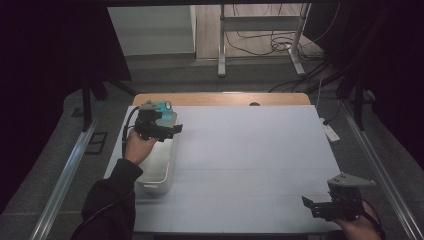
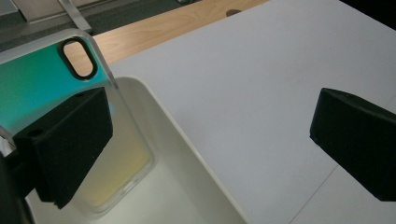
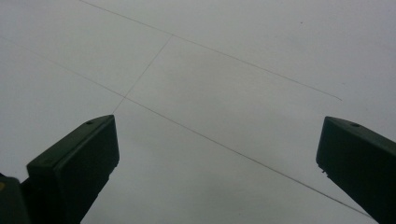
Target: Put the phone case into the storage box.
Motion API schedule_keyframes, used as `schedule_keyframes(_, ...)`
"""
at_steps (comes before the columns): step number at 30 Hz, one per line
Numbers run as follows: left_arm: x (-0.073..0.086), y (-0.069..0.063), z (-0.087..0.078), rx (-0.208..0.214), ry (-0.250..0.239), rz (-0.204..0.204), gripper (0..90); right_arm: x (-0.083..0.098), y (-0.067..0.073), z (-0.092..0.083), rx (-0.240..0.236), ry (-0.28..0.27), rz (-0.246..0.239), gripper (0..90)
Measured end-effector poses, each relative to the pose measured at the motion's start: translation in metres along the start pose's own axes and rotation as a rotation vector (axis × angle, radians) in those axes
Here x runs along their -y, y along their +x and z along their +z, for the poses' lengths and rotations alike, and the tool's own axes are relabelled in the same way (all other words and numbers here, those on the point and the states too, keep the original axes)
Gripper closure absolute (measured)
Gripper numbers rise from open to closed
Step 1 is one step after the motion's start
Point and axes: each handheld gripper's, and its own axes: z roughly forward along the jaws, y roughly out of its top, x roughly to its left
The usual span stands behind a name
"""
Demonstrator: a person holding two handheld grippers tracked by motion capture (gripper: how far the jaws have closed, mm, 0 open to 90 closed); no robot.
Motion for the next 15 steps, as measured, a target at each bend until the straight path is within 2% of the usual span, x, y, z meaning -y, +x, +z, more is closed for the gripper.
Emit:
schedule_keyframes(4, 0.0008, -0.0022, -0.0012, -0.003, 0.002, 0.006, 0.0, 0.0000, 0.0000, 0.0000, 0.000, 0.000, 0.000, 0.0)
schedule_keyframes(15, 0.0046, -0.0091, -0.0103, -0.002, -0.031, 0.011, 0.0, 0.0000, 0.0005, 0.0000, 0.000, 0.001, -0.002, 0.0)
